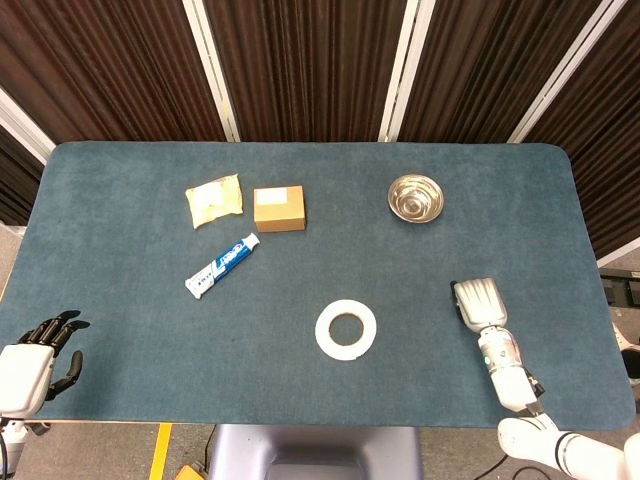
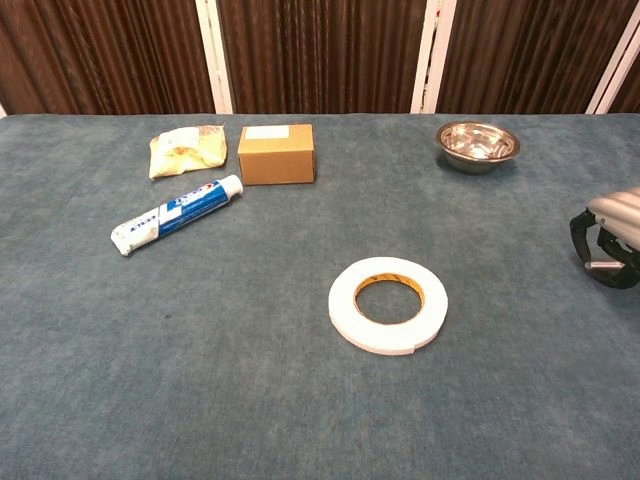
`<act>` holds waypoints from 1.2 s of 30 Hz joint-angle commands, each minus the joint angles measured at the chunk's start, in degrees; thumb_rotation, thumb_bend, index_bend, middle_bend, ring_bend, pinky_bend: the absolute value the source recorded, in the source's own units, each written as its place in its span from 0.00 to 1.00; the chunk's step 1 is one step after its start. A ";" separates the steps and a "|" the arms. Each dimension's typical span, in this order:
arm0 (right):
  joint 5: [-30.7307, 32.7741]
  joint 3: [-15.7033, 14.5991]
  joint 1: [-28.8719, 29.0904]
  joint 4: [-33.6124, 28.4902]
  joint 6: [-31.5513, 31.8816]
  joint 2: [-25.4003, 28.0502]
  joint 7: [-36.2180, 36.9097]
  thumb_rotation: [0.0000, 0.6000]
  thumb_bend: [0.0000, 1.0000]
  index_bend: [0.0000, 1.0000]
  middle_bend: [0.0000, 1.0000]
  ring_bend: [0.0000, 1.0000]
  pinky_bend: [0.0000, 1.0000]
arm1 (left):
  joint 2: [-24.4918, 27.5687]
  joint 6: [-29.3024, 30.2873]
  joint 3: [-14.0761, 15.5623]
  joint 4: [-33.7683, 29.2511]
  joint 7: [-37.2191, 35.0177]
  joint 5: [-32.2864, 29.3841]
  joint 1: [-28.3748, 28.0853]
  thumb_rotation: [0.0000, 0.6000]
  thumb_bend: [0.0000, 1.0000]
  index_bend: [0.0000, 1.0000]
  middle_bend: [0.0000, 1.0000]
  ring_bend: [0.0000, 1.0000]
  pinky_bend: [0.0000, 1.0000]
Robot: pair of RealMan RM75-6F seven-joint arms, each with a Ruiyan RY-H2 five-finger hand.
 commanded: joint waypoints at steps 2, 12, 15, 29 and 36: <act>-1.13 0.00 -0.38 -2.55 0.97 1.36 1.46 1.00 0.45 0.74 0.96 1.00 0.98 | -0.01 0.02 0.03 -0.02 0.13 0.03 0.02 1.00 0.54 0.31 0.20 0.27 0.44; -3.01 0.06 -1.39 -9.73 1.46 5.29 7.71 1.00 0.45 0.74 0.96 1.00 0.98 | -0.08 -0.15 -0.01 0.01 0.39 -0.17 -0.01 1.00 0.54 0.31 0.20 0.27 0.44; -2.87 0.12 -1.54 -11.77 0.41 6.62 10.34 1.00 0.45 0.74 0.96 1.00 0.98 | -0.10 -0.11 -0.02 0.00 0.50 -0.17 0.01 1.00 0.54 0.31 0.20 0.27 0.44; -1.87 0.43 -1.43 -13.48 -3.47 9.45 18.92 1.00 0.45 0.74 0.96 1.00 0.98 | -0.14 -0.33 -0.03 0.00 0.83 -0.30 -0.07 1.00 0.54 0.31 0.20 0.27 0.44; -1.16 0.18 -1.31 -13.34 -4.30 10.18 19.15 1.00 0.45 0.71 0.96 1.00 0.98 | -0.21 -0.29 -0.07 0.06 0.66 -0.29 -0.09 1.00 0.54 0.30 0.20 0.27 0.44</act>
